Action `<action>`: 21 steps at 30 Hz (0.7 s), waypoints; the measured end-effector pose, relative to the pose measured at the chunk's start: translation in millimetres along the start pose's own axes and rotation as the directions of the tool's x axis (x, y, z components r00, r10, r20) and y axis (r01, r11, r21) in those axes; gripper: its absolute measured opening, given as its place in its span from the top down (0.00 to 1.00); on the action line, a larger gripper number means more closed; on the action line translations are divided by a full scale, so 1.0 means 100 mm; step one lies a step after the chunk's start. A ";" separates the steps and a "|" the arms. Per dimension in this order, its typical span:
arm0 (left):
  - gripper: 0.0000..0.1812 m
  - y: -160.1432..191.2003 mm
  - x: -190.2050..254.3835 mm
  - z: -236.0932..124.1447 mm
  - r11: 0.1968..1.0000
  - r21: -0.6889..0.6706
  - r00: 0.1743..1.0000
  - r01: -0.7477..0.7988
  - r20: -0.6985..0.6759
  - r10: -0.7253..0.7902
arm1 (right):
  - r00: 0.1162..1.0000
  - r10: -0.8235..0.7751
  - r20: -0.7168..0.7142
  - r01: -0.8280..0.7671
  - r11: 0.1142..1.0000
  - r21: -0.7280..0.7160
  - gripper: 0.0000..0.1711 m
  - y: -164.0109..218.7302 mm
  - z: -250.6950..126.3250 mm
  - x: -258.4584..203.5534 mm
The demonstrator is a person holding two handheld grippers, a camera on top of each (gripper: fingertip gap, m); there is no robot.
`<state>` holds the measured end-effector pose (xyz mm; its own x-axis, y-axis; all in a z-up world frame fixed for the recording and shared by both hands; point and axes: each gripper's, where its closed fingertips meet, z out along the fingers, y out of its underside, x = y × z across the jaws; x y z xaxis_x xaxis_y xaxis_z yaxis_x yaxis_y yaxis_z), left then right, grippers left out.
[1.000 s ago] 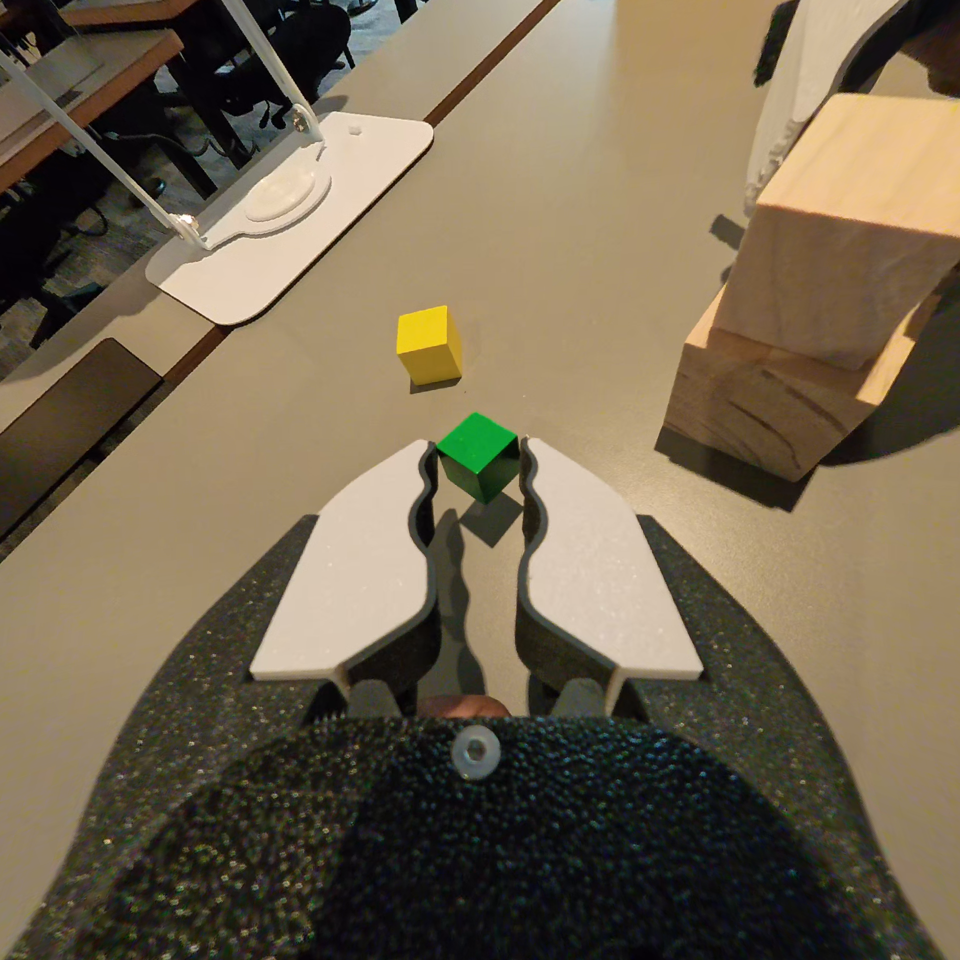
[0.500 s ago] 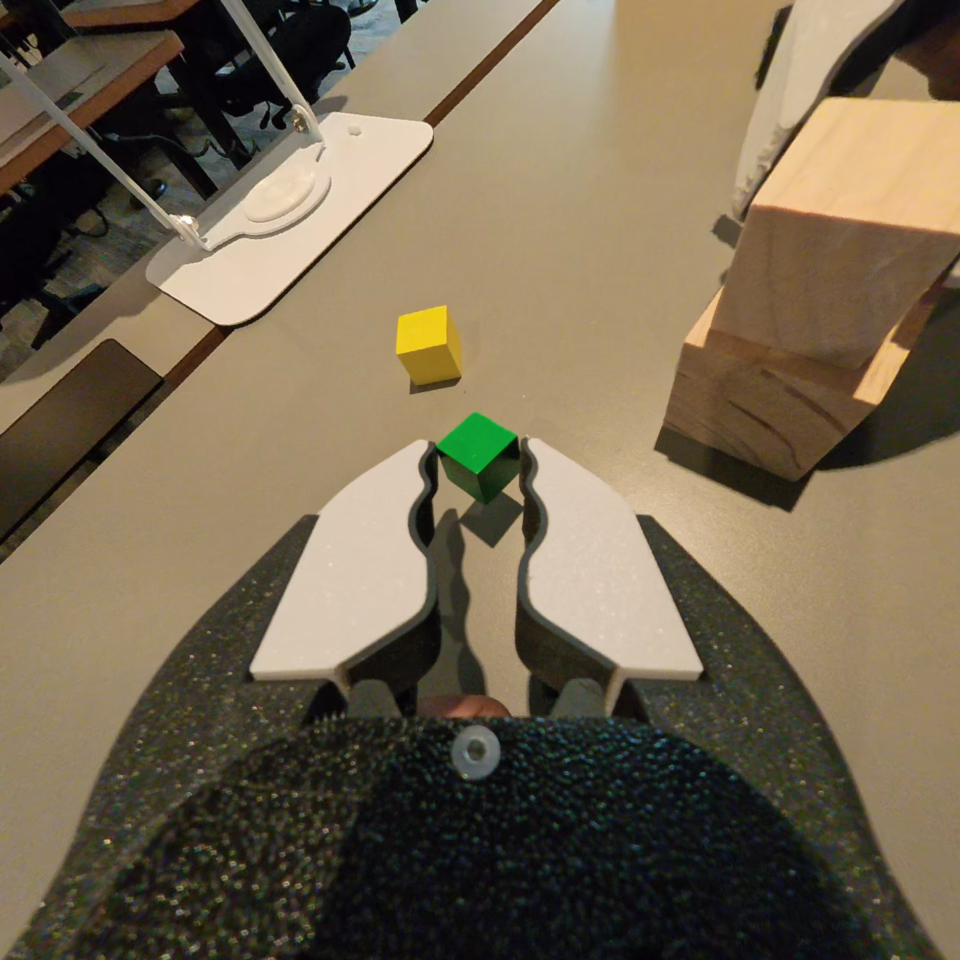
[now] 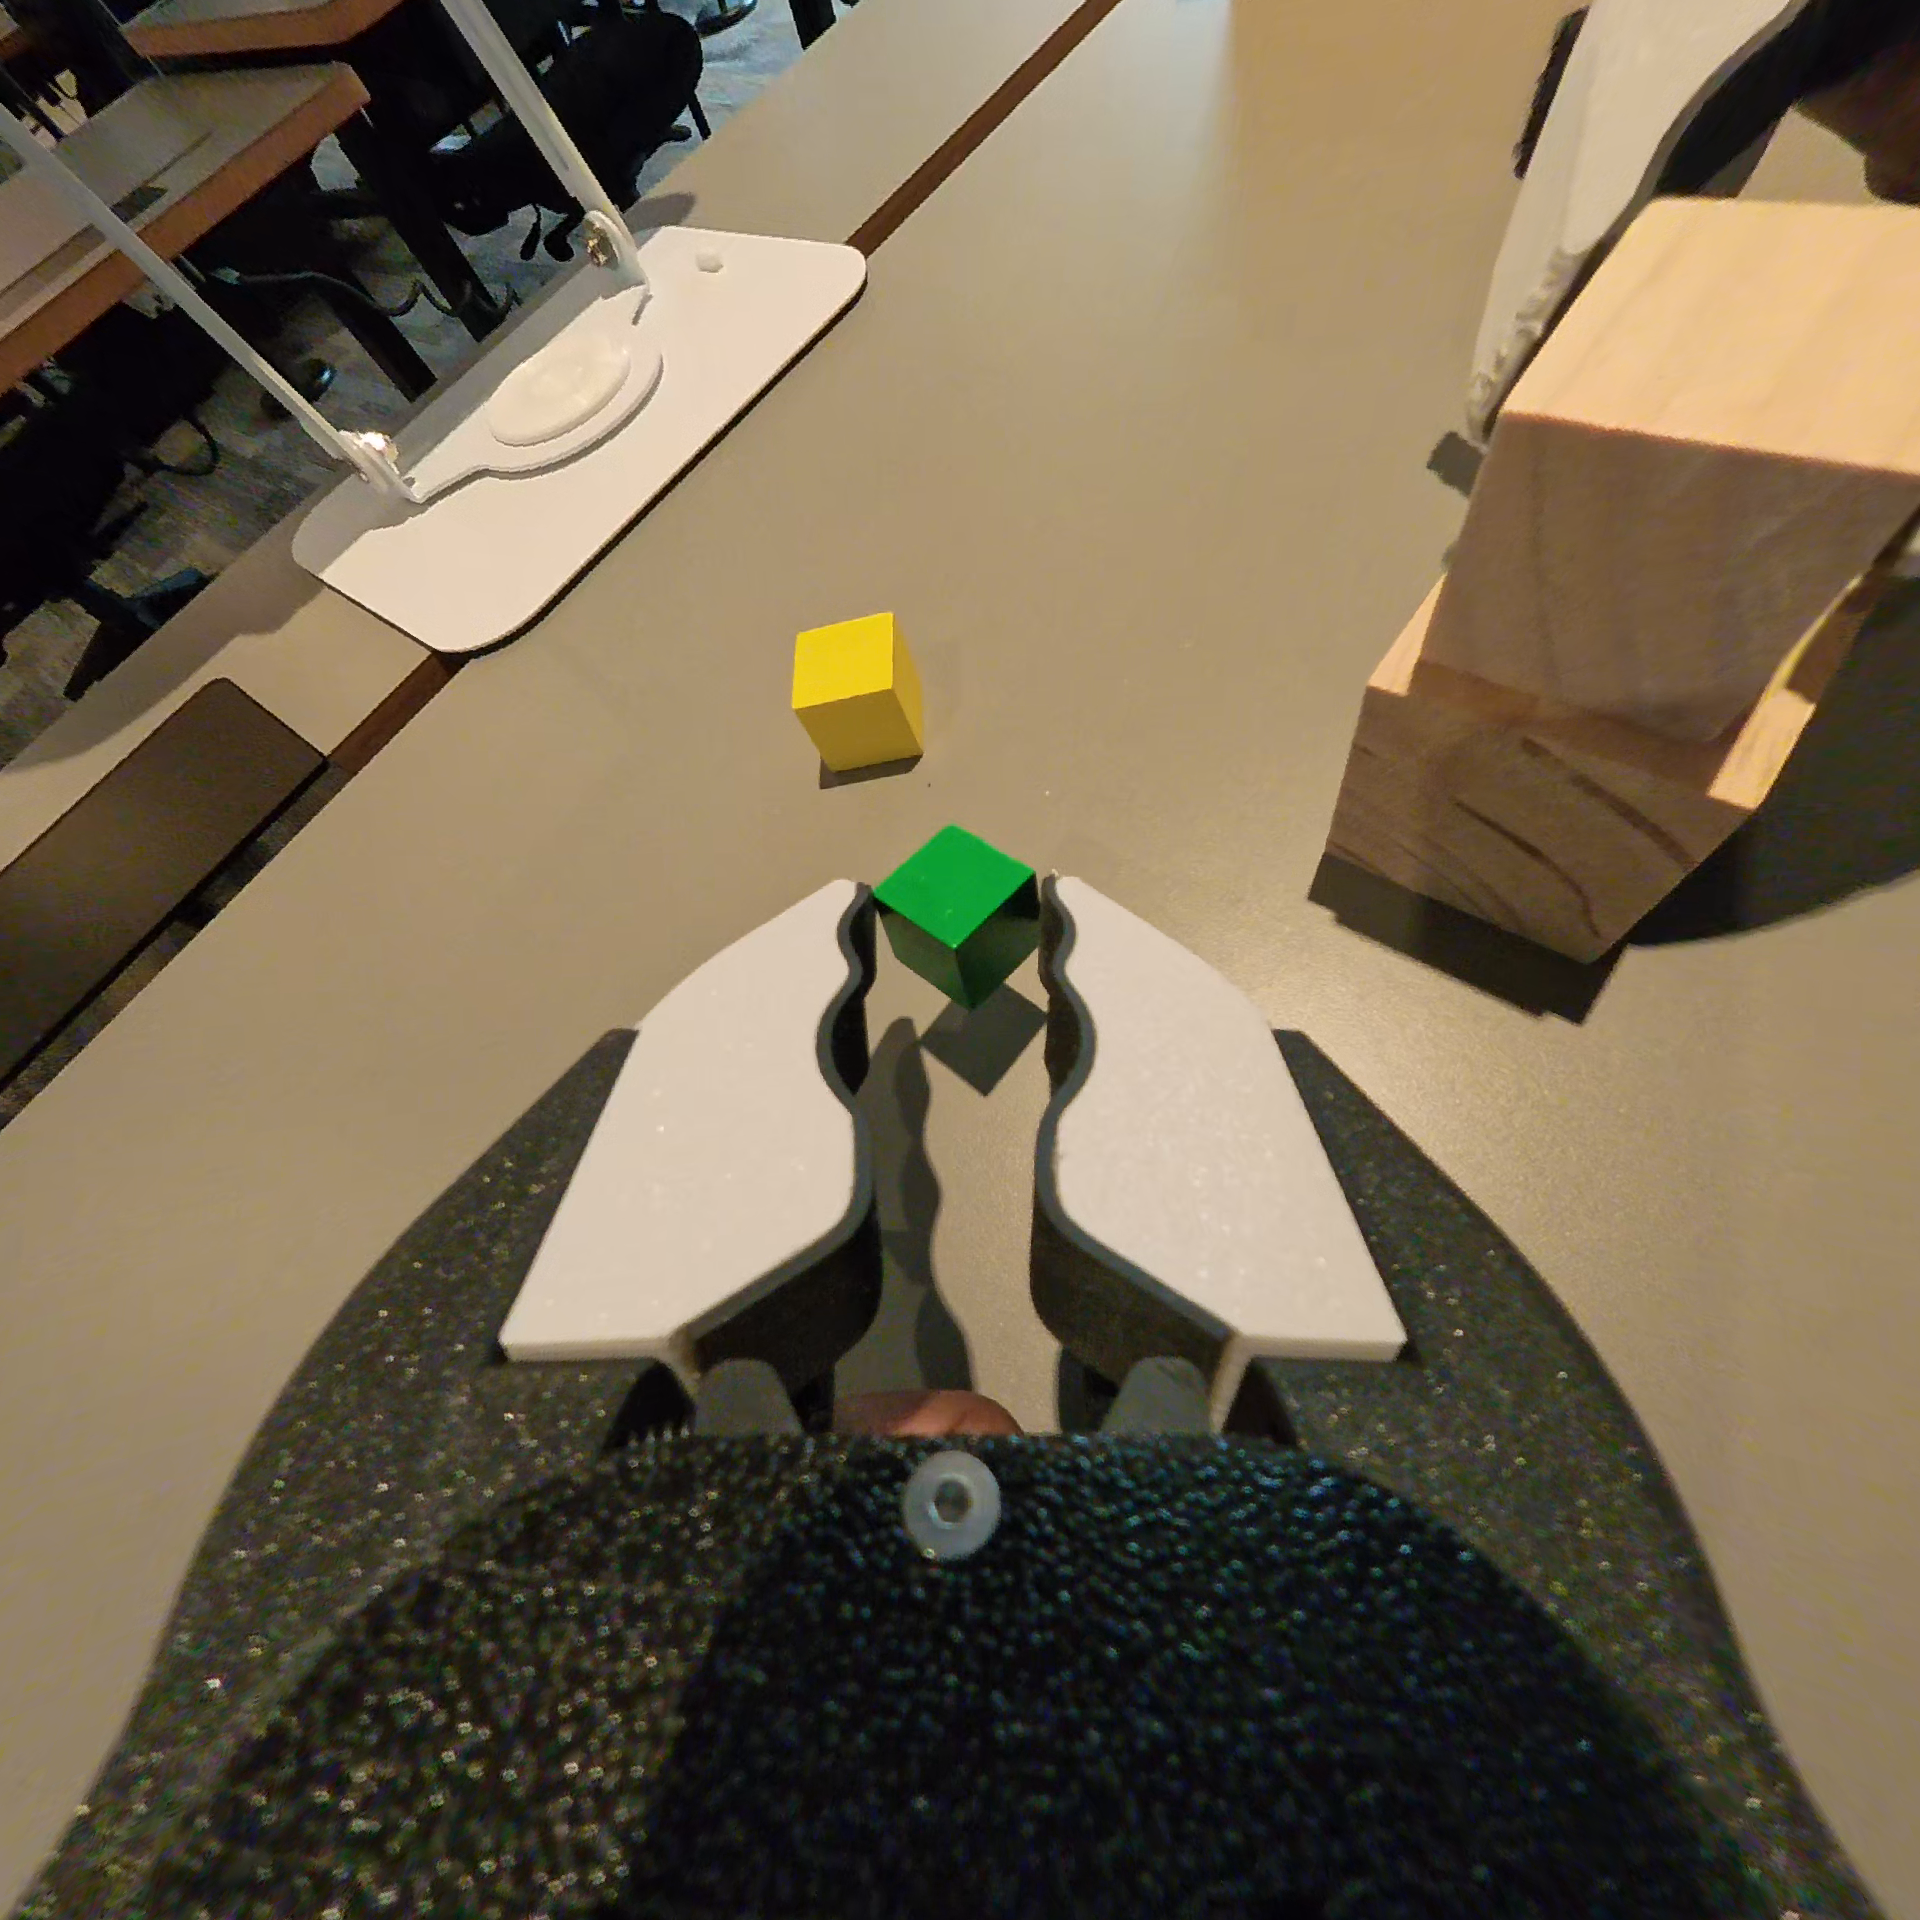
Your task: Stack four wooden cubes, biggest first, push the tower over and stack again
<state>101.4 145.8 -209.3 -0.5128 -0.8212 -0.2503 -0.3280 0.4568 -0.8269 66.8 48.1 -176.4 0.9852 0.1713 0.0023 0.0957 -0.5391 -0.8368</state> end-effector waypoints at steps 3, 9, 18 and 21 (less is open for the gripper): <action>0.84 0.00 0.00 0.00 1.000 0.004 1.000 0.004 0.000 -0.004 | 1.000 -0.005 0.016 0.005 1.000 0.002 0.68 0.00 -0.01 0.00; 0.84 -0.03 -0.02 -0.03 0.999 0.028 1.000 0.031 -0.003 -0.031 | 0.995 -0.053 0.081 0.053 0.999 0.001 0.59 0.07 -0.07 0.01; 0.84 0.00 -0.01 -0.01 1.000 0.003 1.000 0.009 0.005 -0.009 | 0.994 -0.097 0.054 0.098 0.995 -0.002 0.63 0.40 -0.13 0.49; 0.84 0.08 0.04 0.03 0.998 -0.059 0.999 -0.037 0.003 0.038 | 0.997 -0.066 -0.044 0.064 0.997 -0.034 0.65 0.51 -0.03 0.84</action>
<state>98.7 144.8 -218.6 -0.5224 -0.8045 -0.2826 -0.3549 0.5065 -0.7858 155.1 32.2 -217.4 0.9820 0.1702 0.0814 0.1637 -0.5544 -0.8160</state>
